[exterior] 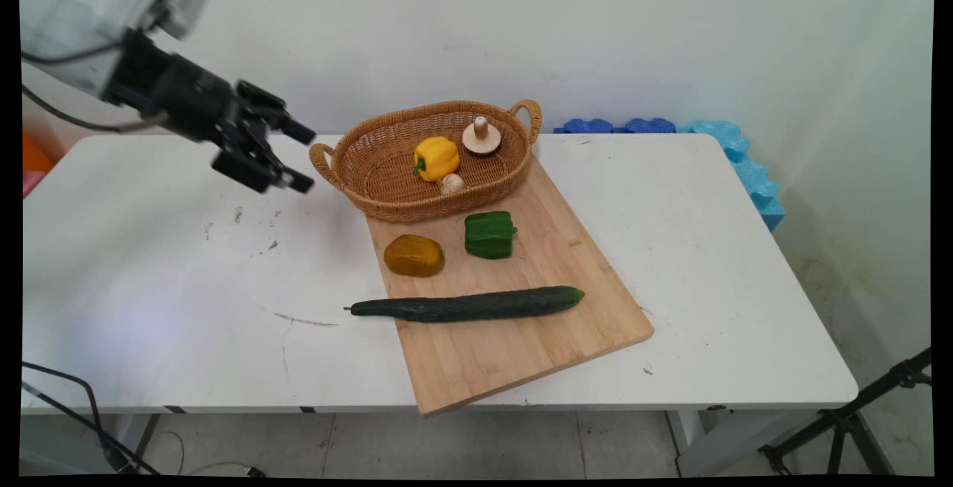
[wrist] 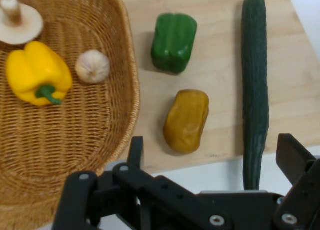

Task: Pick up the potato from the cutting board

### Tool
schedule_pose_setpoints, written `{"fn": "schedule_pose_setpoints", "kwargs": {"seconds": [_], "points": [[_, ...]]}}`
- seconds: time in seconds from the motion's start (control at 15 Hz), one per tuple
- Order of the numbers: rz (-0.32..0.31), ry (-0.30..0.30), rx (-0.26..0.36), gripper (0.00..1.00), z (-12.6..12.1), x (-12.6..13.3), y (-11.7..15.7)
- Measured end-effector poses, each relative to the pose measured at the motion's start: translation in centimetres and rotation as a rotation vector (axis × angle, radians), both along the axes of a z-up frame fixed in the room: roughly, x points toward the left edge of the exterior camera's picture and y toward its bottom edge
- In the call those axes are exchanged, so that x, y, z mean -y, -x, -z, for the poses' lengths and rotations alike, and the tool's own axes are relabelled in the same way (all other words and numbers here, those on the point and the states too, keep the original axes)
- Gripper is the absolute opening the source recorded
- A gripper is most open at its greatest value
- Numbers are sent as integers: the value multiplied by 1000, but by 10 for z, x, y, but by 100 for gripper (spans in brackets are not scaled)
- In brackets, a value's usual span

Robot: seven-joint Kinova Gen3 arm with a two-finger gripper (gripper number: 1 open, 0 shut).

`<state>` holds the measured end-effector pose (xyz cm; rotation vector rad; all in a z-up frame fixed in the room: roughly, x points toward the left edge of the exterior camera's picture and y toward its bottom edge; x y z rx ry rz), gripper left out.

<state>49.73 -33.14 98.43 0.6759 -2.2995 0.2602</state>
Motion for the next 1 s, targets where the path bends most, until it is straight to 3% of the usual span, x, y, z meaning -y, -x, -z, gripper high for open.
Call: {"fn": "schedule_pose_setpoints", "kwargs": {"seconds": [0.67, 1.0], "points": [[104, -44, 96, 100, 88, 38, 53], [153, -33, 121, 100, 118, 52, 72]]}}
